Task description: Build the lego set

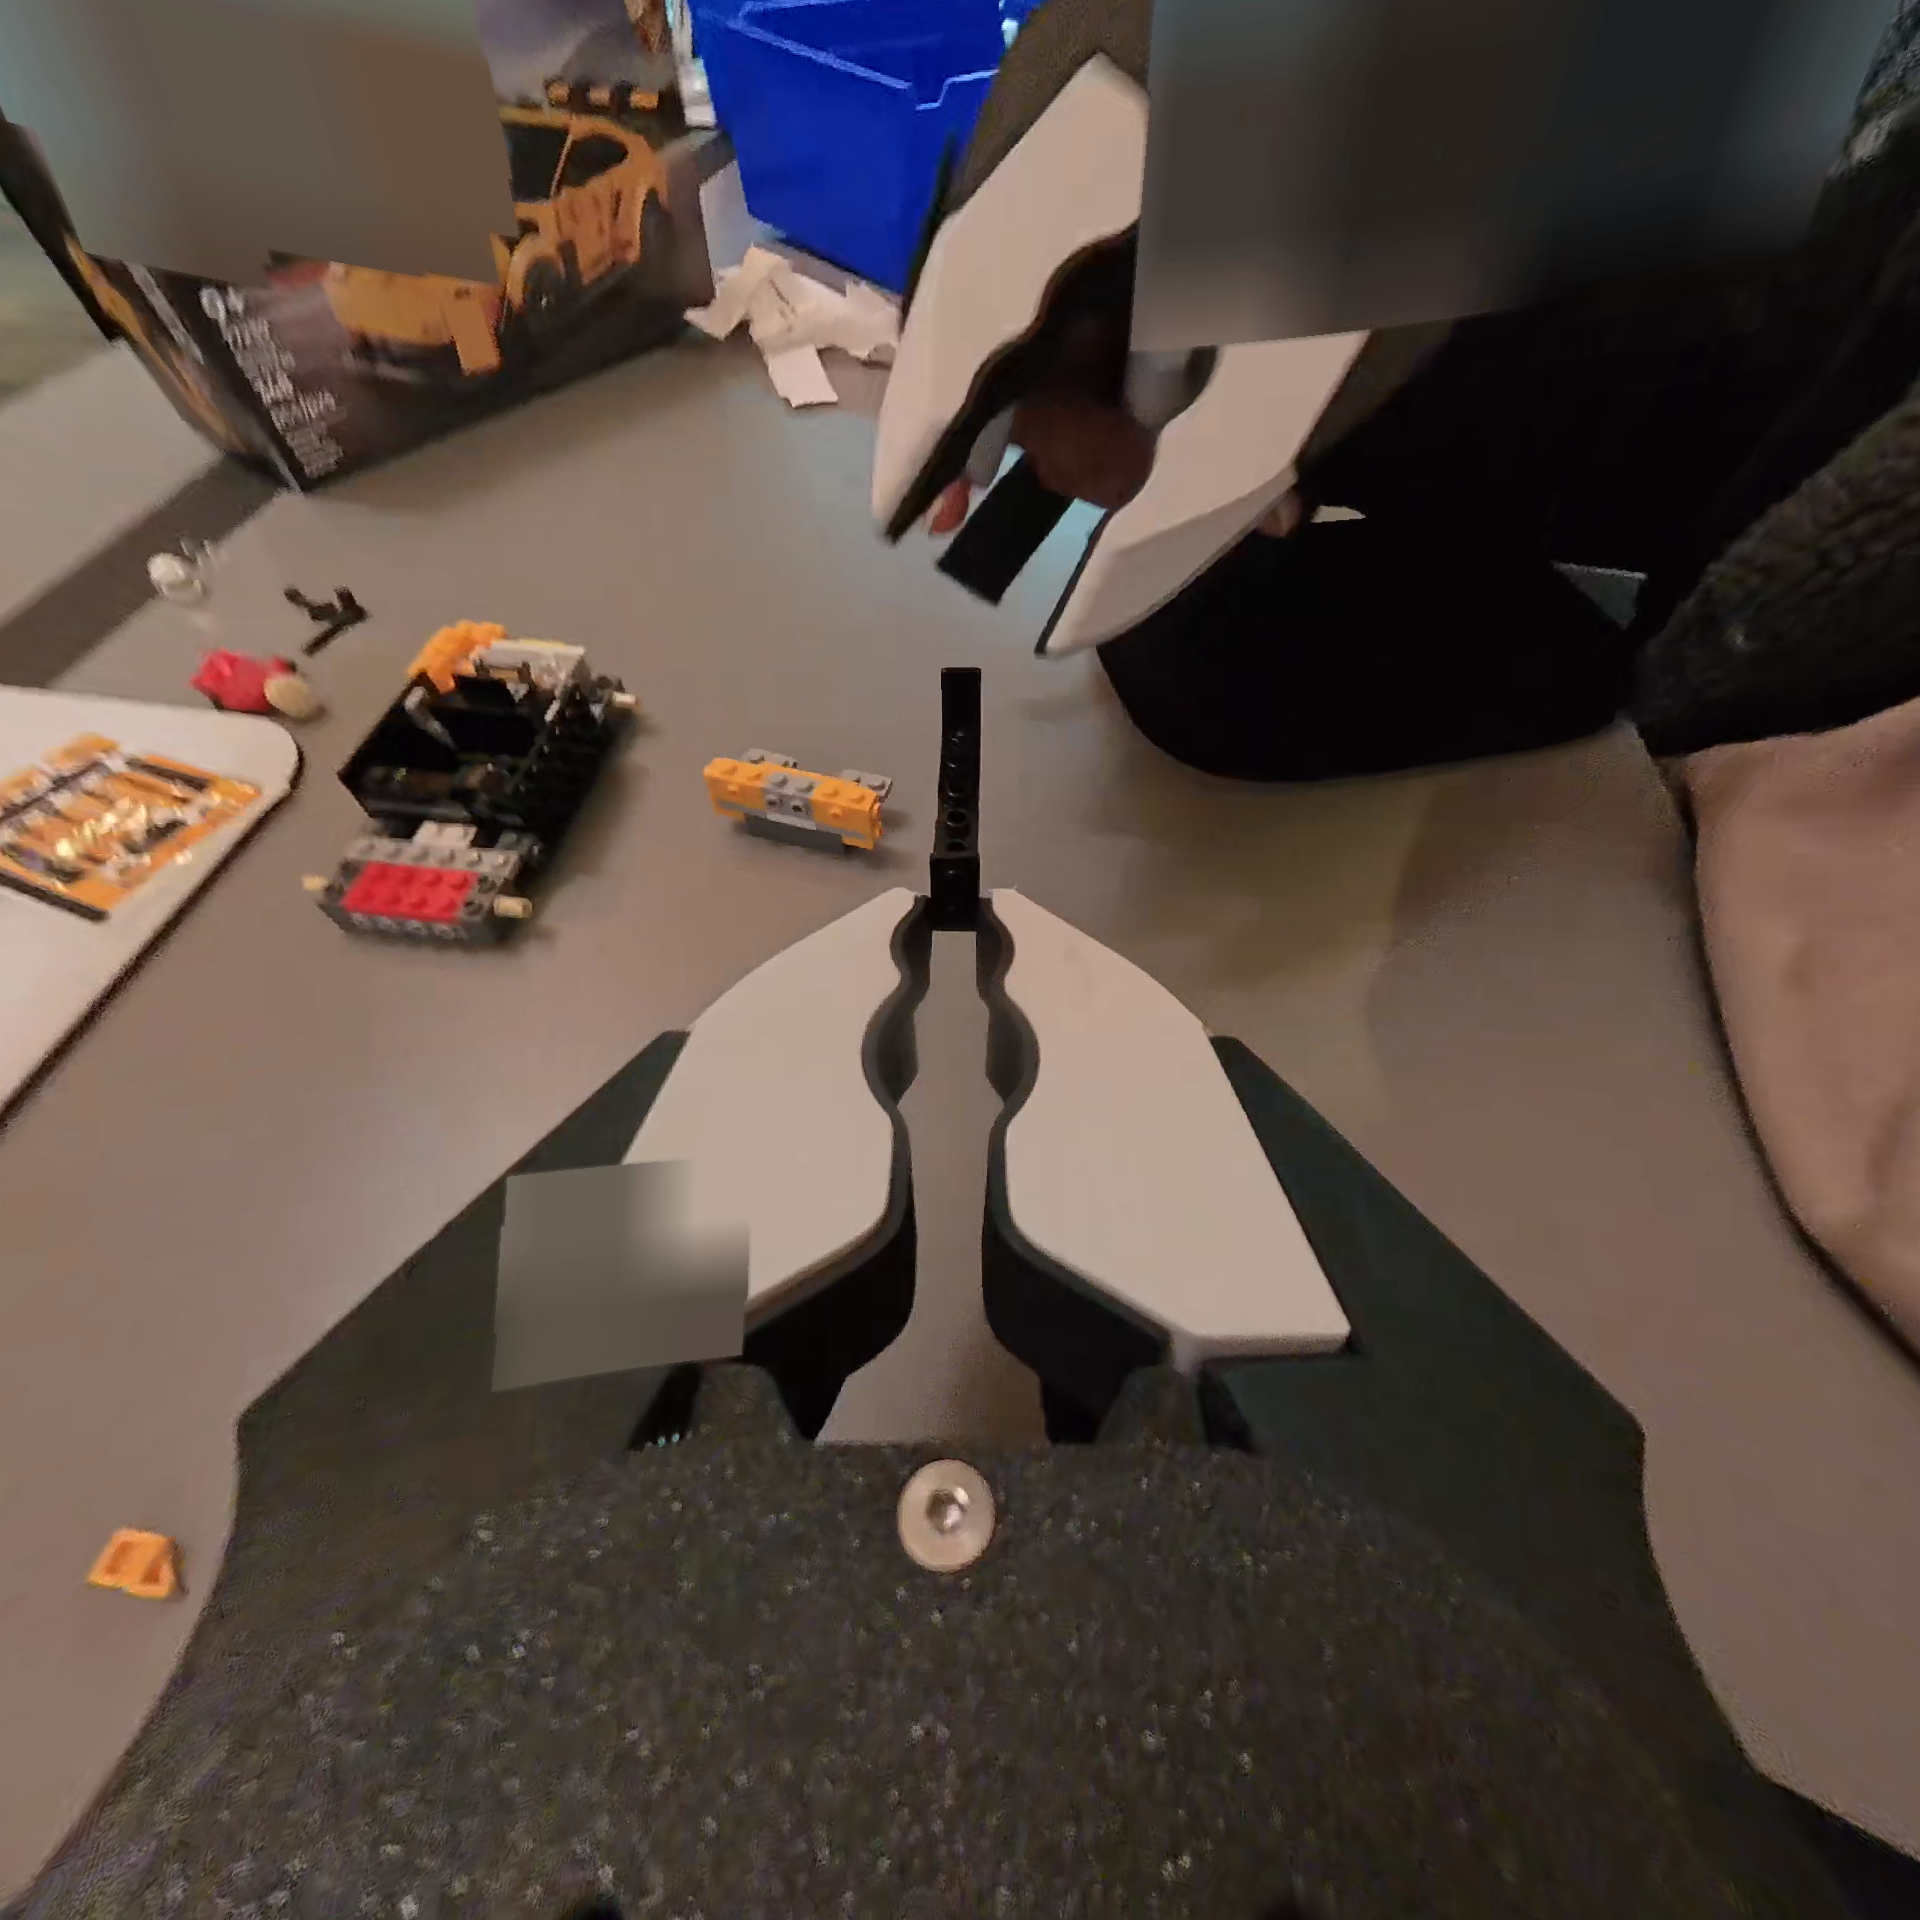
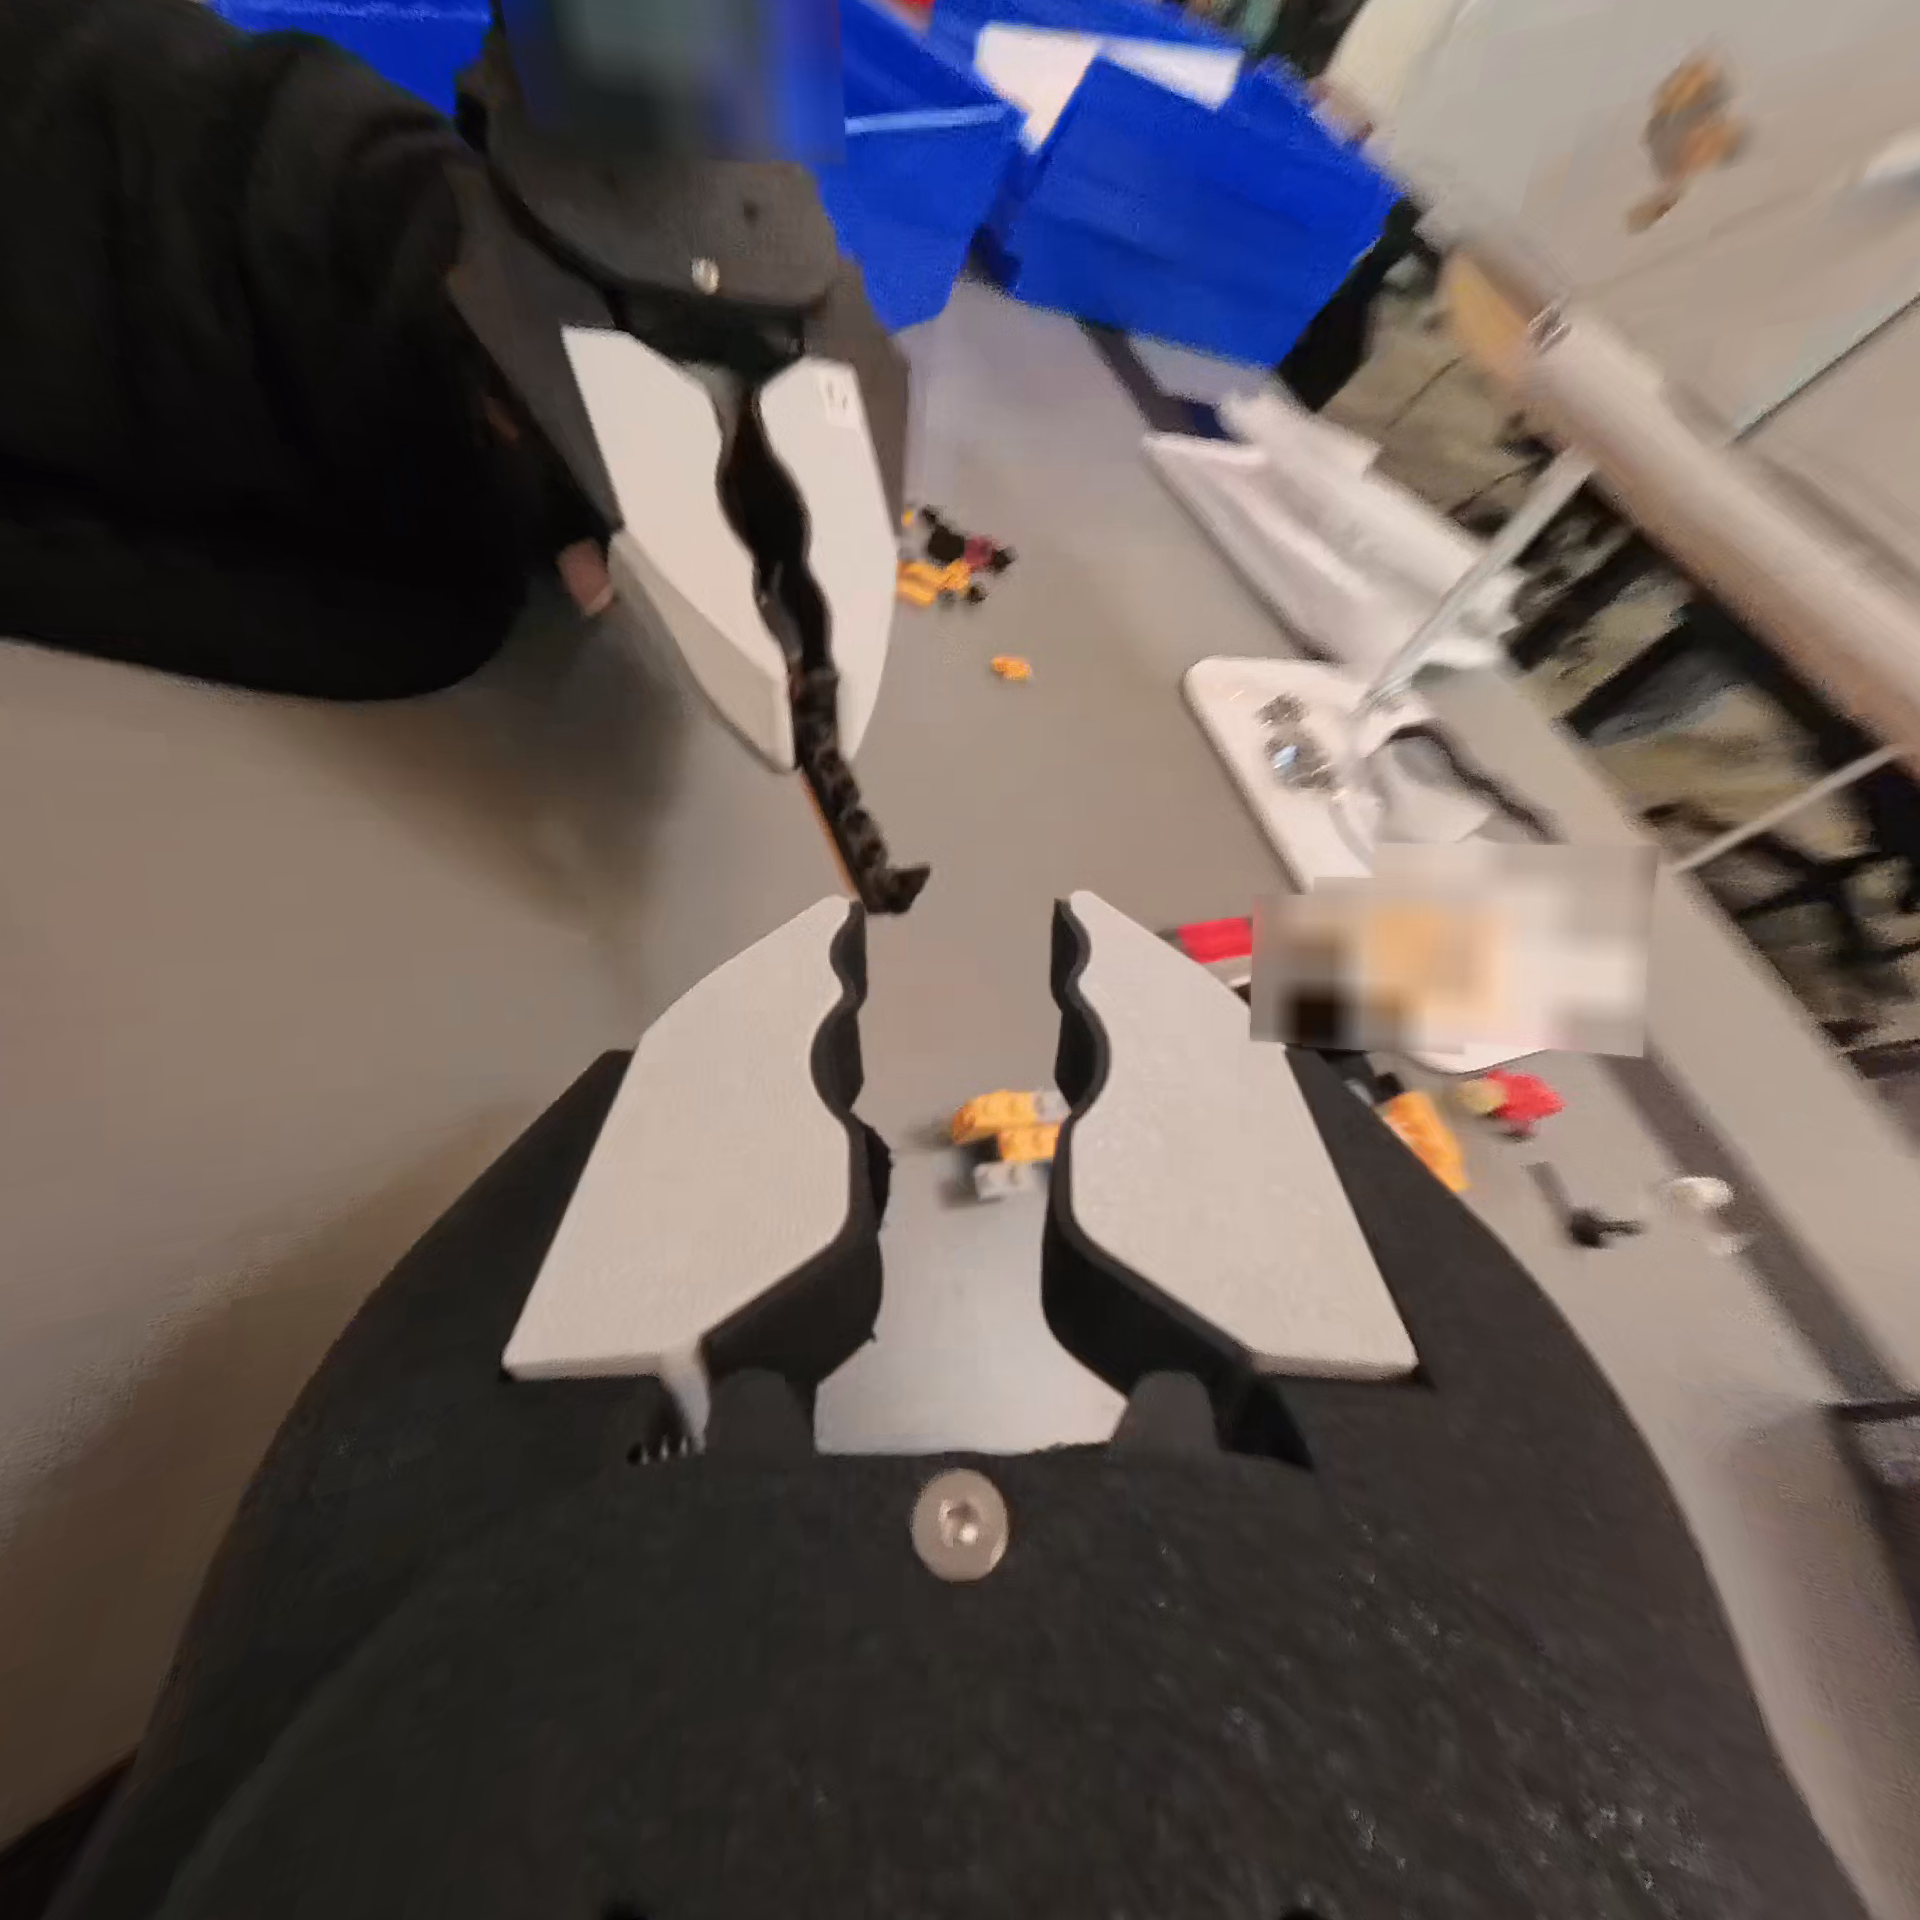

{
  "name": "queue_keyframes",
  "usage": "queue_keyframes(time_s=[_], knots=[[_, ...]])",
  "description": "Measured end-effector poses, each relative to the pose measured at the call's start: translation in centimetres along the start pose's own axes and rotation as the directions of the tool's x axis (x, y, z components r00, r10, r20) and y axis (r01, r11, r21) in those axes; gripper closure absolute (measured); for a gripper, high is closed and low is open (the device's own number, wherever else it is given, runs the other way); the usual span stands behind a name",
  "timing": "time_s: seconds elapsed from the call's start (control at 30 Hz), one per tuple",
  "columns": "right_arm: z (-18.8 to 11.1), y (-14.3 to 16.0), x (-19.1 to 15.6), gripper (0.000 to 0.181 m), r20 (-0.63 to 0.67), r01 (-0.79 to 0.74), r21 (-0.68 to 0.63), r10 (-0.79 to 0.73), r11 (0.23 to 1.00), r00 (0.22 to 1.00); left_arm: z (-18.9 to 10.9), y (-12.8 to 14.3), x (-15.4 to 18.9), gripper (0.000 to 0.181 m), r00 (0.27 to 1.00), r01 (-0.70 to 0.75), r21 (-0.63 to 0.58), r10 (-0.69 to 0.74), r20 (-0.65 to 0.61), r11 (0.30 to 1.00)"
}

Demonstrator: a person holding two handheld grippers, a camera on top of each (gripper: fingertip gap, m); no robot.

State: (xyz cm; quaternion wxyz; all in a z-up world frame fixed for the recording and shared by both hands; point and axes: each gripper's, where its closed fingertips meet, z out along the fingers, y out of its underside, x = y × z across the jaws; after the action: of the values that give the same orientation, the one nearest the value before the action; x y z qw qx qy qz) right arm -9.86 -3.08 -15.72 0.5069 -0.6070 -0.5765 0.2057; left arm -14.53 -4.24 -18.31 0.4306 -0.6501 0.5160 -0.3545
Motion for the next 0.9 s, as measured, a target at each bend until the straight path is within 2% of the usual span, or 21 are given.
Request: queue_keyframes(time_s=[0.13, 0.2, 0.3, 0.4, 0.47, 0.6, 0.77, 0.9], knots=[[0.9, 1.8, -1.6, 0.145, 0.173, -0.071, -0.058, 0.08, 0.996, 0.982, 0.5, -0.1, 0.9, 0.173, 0.993, -0.119, 0.005, 0.119, 0.003, 0.993], [1.4, 2.0, -2.3, 0.146, 0.204, -0.068, -0.067, 0.08, 0.995, 0.976, 1.0, -0.1, 1.4, 0.173, 0.986, -0.166, -0.004, 0.166, 0.009, 0.986], [1.5, 2.6, -3.2, 0.171, 0.248, -0.031, -0.09, 0.053, 0.995, 0.967, 1.8, 0.3, 1.6, 0.173, 0.977, -0.207, -0.046, 0.209, 0.034, 0.977], [1.5, 3.3, -3.7, 0.173, 0.278, -0.028, -0.111, 0.058, 0.993, 0.959, 2.3, 1.1, 1.6, 0.173, 0.978, -0.2, -0.098, 0.204, 0.039, 0.975], [1.6, 3.7, -3.9, 0.173, 0.287, -0.028, -0.129, 0.064, 0.991, 0.956, 2.6, 1.7, 1.3, 0.172, 0.979, -0.19, -0.144, 0.199, 0.053, 0.971], [1.9, 4.3, -3.6, 0.173, 0.285, -0.065, -0.164, 0.111, 0.984, 0.952, 2.8, 2.9, 0.6, 0.157, 0.977, -0.177, -0.221, 0.199, 0.078, 0.959], [2.8, 5.6, -2.8, 0.173, 0.227, -0.107, -0.223, 0.158, 0.969, 0.961, 2.3, 3.0, -0.5, 0.168, 0.974, -0.148, -0.241, 0.184, 0.133, 0.959], [3.7, 6.4, -2.4, 0.173, 0.174, -0.145, -0.285, 0.199, 0.948, 0.964, 1.9, 3.5, -1.7, 0.169, 0.966, -0.115, -0.275, 0.172, 0.194, 0.954]])
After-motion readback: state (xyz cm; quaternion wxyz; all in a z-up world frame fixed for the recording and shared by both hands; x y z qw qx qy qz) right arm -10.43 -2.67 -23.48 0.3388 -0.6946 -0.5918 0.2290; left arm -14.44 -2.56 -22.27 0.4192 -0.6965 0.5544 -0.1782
